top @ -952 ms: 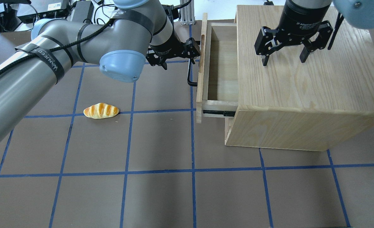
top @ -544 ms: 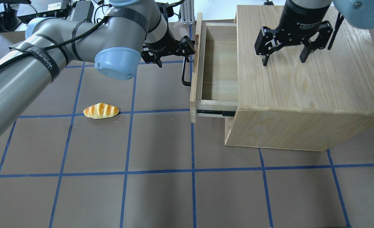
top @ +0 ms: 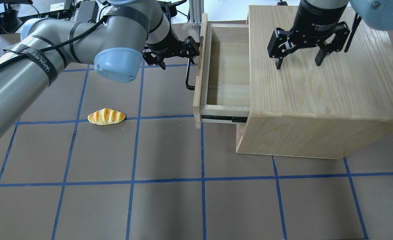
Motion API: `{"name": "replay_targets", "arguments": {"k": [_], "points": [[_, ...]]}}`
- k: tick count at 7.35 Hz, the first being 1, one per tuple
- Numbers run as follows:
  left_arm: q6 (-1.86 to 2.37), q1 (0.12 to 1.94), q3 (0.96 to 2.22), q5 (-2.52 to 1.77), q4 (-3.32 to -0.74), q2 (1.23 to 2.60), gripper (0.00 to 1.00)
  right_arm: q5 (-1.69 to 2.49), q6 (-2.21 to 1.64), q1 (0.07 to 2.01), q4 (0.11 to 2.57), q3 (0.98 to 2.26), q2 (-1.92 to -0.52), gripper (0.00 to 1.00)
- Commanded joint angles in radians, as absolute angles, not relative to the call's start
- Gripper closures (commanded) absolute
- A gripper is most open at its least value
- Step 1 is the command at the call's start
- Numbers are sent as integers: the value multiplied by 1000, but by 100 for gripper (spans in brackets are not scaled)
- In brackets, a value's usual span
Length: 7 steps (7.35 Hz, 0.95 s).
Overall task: Open upper drawer
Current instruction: 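Pull the handle with the left gripper, sliding the drawer out of the cabinet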
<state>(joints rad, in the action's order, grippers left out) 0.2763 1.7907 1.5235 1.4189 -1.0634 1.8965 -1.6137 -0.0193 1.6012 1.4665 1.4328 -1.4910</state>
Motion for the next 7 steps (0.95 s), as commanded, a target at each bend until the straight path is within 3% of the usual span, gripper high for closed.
{"name": "replay_targets", "arguments": {"k": [1,7], "points": [[275,1775,1525,1431,-1072,1890,0,-1614,-20,1601,1466,1434,-1491,0],[235,1750,1522,1448,-1085,1890,0,-1614,-20,1601,1466,1433,-1491,0]]}}
